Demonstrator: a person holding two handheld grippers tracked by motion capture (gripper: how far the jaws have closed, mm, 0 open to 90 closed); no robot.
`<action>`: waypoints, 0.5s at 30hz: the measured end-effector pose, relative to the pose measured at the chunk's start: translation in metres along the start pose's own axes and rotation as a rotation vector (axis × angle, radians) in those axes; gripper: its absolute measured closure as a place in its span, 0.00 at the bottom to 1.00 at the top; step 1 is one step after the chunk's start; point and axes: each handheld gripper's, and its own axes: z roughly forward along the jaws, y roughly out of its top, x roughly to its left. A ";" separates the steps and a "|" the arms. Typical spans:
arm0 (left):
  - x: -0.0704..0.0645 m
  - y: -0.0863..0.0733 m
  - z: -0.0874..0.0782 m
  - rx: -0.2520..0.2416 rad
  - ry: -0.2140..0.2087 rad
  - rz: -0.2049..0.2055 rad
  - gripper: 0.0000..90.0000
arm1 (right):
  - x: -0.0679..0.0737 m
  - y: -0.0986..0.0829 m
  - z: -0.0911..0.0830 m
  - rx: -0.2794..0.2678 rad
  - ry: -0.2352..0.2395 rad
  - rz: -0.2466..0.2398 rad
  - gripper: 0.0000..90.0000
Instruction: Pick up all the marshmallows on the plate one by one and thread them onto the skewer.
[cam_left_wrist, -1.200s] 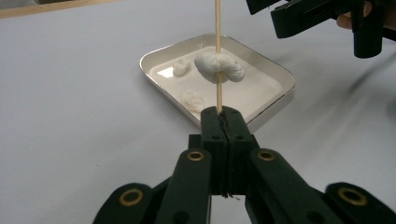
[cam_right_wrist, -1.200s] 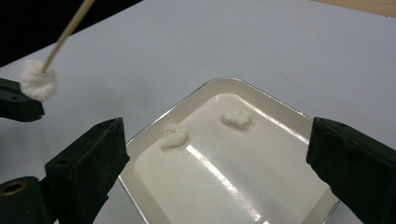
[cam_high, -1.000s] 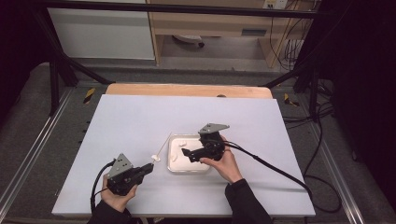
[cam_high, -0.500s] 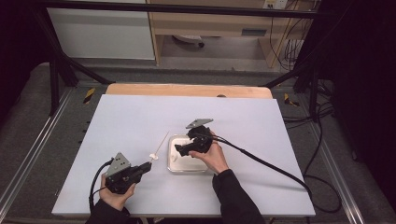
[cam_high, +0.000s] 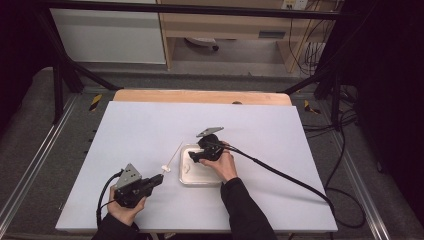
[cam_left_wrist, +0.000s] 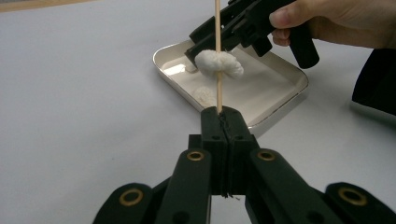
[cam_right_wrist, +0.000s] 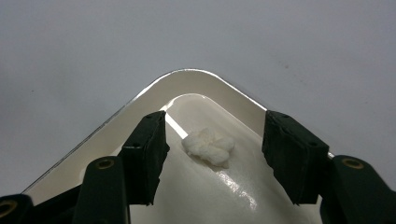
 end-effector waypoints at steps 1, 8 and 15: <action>0.000 0.000 0.000 0.000 0.000 0.001 0.99 | 0.000 -0.001 0.002 0.005 0.000 -0.009 0.46; 0.000 0.000 0.000 0.001 -0.001 0.000 0.99 | 0.000 -0.002 0.005 0.005 0.005 -0.010 0.55; -0.001 0.000 0.001 0.002 -0.002 0.003 0.99 | 0.004 -0.001 0.009 0.025 -0.007 -0.064 0.61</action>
